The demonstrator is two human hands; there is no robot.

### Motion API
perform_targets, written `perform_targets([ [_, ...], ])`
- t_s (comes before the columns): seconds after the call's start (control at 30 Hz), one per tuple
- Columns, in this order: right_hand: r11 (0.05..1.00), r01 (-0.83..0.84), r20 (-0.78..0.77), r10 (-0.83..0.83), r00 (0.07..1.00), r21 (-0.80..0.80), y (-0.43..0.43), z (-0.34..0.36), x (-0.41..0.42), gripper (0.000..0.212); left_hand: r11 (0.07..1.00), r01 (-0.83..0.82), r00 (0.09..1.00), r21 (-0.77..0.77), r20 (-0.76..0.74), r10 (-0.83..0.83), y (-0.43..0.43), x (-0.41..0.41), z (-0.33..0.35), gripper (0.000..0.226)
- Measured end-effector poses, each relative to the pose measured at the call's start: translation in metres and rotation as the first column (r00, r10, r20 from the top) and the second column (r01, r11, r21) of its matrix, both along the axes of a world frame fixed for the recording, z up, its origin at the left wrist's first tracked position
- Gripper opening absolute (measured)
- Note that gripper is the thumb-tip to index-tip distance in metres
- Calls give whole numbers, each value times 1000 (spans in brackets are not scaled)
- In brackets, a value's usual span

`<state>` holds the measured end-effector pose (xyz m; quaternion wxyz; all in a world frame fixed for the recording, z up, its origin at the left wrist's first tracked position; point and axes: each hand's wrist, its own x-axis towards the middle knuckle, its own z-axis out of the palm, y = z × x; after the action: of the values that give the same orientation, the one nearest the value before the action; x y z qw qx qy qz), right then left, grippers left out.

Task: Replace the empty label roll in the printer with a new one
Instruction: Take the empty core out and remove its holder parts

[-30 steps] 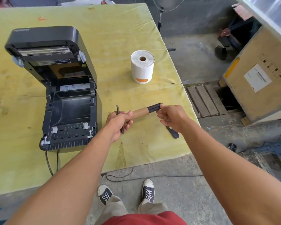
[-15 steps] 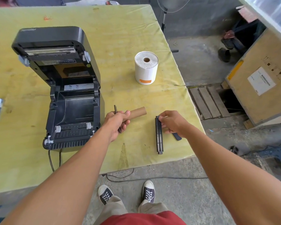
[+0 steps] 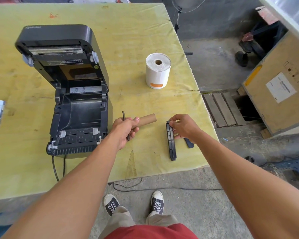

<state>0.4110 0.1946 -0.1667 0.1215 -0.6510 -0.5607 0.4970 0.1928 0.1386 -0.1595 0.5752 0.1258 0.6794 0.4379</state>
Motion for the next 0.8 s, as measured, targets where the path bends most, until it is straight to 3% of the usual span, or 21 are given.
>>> perform_targets([
  [0.4, 989, 77, 107, -90, 990, 123, 1, -5, -12, 28, 1000, -22, 999, -20, 39, 23, -6, 6, -6, 27],
  [0.5, 983, 170, -131, -160, 978, 71, -1, 8, -18, 46, 999, -43, 997, -17, 71, 44, -4, 6, -1, 27],
  [0.63, 989, 32, -317, -76, 946, -142, -8, 20, -31, 47, 1000, -21, 993, -4, 114, 21, 1, 13, 10, 35],
  [0.7, 978, 98, -402, -167, 900, -187, -7, 20, -37, 39, 1000, 8, 987, 1, 158, -9, 3, 17, 15, 26],
  [0.8, 917, 278, -536, -394, 746, -288, -1, 24, -39, 33, 1000, 5, 968, 0, 250, -5, 5, 20, 21, 14],
])
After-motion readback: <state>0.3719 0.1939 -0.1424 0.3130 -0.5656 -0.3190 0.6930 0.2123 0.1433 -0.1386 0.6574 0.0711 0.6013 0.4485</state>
